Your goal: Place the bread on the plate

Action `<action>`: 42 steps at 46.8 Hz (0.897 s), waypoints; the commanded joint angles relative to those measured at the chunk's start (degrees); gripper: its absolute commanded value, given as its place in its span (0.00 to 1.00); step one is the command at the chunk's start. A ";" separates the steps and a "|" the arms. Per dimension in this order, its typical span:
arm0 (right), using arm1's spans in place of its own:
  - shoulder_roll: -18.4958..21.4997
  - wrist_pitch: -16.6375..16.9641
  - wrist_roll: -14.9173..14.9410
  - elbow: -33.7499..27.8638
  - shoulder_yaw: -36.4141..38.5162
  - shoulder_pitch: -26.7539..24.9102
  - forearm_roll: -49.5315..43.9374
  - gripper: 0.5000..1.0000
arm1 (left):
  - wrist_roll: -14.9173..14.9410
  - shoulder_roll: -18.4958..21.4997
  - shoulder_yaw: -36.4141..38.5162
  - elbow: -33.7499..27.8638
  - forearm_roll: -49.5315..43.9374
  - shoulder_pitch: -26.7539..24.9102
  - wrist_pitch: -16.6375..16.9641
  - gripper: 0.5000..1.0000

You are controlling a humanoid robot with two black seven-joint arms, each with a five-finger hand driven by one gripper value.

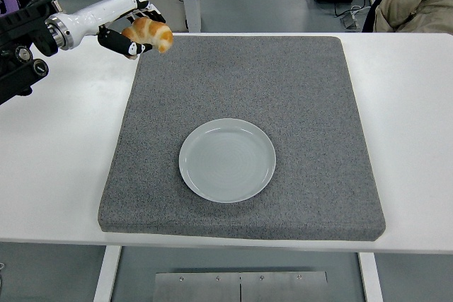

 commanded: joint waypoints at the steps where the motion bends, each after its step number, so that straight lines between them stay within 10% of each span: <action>1: 0.00 0.01 0.00 0.00 0.00 0.00 0.00 1.00 | 0.59 0.43 0.02 -2.62 0.20 -0.17 0.10 0.11; 42: 0.00 0.01 0.00 0.00 0.00 0.00 0.00 1.00 | 12.11 -0.10 -4.20 -26.09 10.30 -1.31 0.27 0.16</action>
